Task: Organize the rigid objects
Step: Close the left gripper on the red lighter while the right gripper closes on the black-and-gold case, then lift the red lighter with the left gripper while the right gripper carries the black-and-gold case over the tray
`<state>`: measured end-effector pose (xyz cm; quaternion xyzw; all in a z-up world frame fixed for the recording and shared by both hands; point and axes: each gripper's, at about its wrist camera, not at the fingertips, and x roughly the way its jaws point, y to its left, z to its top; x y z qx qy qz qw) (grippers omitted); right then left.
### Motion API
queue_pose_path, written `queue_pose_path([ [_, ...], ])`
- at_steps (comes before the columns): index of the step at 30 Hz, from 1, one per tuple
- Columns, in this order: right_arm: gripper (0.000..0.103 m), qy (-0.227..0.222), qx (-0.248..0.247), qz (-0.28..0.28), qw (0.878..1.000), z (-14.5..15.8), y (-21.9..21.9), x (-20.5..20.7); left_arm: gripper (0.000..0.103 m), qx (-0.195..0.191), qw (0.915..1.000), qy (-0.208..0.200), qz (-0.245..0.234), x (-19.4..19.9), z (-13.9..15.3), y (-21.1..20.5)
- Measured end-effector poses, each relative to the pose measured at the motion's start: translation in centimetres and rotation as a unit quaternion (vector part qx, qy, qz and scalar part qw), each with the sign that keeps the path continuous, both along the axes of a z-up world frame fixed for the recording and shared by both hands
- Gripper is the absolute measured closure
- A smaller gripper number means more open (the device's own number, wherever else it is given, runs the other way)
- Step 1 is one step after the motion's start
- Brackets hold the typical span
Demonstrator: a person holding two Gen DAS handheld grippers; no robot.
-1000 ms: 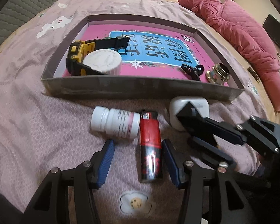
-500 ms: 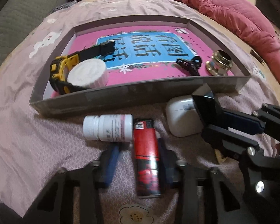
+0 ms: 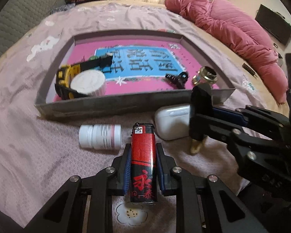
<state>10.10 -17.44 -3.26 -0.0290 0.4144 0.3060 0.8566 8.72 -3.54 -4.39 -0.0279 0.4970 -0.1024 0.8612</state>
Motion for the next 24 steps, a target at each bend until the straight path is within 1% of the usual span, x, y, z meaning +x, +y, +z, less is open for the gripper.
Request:
queue_pose_path([
  [5, 0.080, -0.007, 0.013, -0.006, 1.000, 0.7, -0.5, 0.0, 0.080, -0.006, 0.9996, -0.028, -0.004, -0.7, 1.5, 0.0],
  [13, 0.080, -0.021, 0.037, -0.022, 0.999, 1.9, -1.3, 0.2, 0.080, -0.015, 0.9965, -0.082, 0.007, -1.0, 4.0, 0.5],
  [18, 0.080, -0.035, 0.048, -0.026, 0.998, 2.7, -1.5, 0.1, 0.080, -0.020, 0.9947, -0.100, 0.013, -1.0, 4.9, 1.0],
  [24, 0.080, -0.053, 0.064, -0.045, 0.996, 4.0, -2.0, 0.3, 0.080, -0.018, 0.9928, -0.118, 0.013, -0.8, 5.5, 1.1],
])
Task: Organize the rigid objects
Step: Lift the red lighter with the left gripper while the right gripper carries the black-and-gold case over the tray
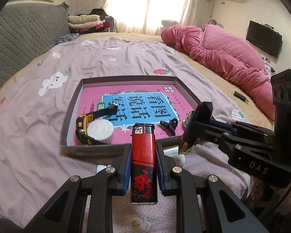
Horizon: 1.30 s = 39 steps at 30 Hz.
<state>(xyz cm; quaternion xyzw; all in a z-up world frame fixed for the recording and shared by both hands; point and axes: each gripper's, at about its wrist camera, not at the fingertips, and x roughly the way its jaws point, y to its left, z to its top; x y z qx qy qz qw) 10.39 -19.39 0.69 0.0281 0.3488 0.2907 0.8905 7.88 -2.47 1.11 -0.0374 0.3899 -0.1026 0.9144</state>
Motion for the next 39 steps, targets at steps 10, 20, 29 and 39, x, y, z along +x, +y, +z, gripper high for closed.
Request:
queue_pose_path([
  [10, 0.080, -0.016, 0.012, -0.025, 0.999, 0.9, -0.5, 0.5, 0.080, -0.008, 0.9999, -0.014, 0.006, 1.5, 0.2, 0.5],
  [20, 0.080, -0.025, 0.015, -0.042, 0.999, 0.9, 0.0, 1.5, 0.080, -0.010, 0.9998, -0.019, 0.004, 3.9, -0.3, 0.5],
  [29, 0.080, -0.021, 0.019, -0.052, 0.998, 0.6, 0.0, 2.5, 0.080, -0.011, 0.9998, -0.016, 0.001, 5.1, -0.9, 0.5],
  [39, 0.080, -0.026, 0.016, -0.050, 0.998, 0.5, 0.2, 3.0, 0.080, -0.009, 0.9999, -0.011, -0.004, 5.8, -1.7, 0.4],
])
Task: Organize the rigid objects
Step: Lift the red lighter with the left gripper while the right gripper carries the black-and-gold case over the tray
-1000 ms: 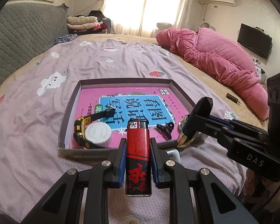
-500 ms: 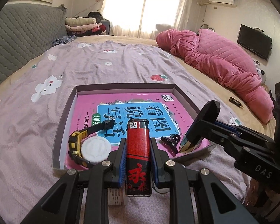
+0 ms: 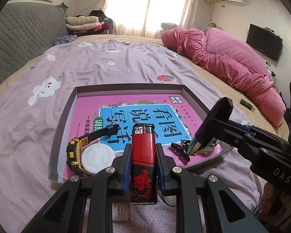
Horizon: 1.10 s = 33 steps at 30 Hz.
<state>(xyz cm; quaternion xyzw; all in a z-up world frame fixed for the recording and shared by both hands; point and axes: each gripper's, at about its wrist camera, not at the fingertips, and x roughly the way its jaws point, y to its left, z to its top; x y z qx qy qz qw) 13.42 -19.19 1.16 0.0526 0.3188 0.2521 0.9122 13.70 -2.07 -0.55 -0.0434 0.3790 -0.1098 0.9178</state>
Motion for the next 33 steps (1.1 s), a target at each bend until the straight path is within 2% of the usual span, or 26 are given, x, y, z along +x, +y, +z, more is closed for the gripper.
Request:
queue_pose_path([
  [20, 0.080, 0.037, -0.008, 0.005, 0.999, -2.0, 0.8, 1.4, 0.080, 0.000, 0.9998, 0.019, -0.011, 1.7, -1.4, -0.8],
  [33, 0.080, 0.054, 0.001, -0.009, 0.999, -2.8, -0.3, 1.7, 0.080, 0.005, 0.9995, 0.029, -0.011, 2.3, -2.0, -0.9],
])
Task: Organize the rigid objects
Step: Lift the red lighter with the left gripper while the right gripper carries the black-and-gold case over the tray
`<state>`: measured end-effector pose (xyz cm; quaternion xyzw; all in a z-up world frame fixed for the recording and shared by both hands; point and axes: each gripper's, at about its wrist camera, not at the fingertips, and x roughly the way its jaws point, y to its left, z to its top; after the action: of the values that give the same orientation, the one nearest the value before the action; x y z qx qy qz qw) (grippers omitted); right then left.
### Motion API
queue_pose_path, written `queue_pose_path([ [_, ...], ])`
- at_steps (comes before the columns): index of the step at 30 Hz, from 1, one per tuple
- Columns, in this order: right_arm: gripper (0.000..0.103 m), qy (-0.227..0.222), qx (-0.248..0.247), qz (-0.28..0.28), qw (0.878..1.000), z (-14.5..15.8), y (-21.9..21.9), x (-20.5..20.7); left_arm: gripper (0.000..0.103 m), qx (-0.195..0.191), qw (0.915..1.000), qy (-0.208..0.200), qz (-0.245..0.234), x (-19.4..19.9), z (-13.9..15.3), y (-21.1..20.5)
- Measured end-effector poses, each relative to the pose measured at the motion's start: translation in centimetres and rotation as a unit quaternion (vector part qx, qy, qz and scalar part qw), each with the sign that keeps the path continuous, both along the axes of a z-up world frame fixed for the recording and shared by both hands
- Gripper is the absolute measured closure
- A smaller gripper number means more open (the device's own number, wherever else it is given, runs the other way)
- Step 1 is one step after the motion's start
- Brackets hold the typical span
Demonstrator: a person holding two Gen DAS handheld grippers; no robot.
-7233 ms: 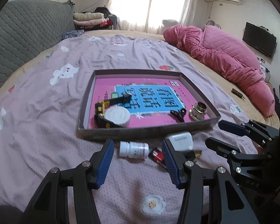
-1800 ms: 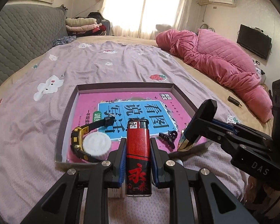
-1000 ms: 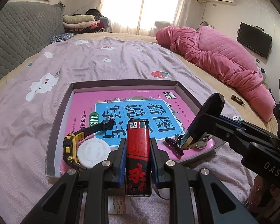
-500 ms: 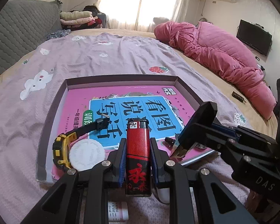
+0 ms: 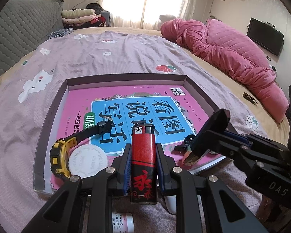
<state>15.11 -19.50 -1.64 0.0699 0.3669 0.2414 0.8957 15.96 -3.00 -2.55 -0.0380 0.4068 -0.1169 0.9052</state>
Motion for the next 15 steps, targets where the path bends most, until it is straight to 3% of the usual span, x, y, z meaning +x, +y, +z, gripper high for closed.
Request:
queue_pose_path([
  [9, 0.080, 0.007, 0.015, -0.020, 1.000, 0.1, -1.6, 0.2, 0.080, 0.009, 0.9999, 0.008, -0.002, 0.2, -0.4, -0.3],
  [15, 0.079, -0.007, -0.040, 0.004, 0.999, 0.5, 0.8, 0.2, 0.080, 0.016, 0.9996, 0.021, 0.002, 0.7, -1.0, -0.3],
])
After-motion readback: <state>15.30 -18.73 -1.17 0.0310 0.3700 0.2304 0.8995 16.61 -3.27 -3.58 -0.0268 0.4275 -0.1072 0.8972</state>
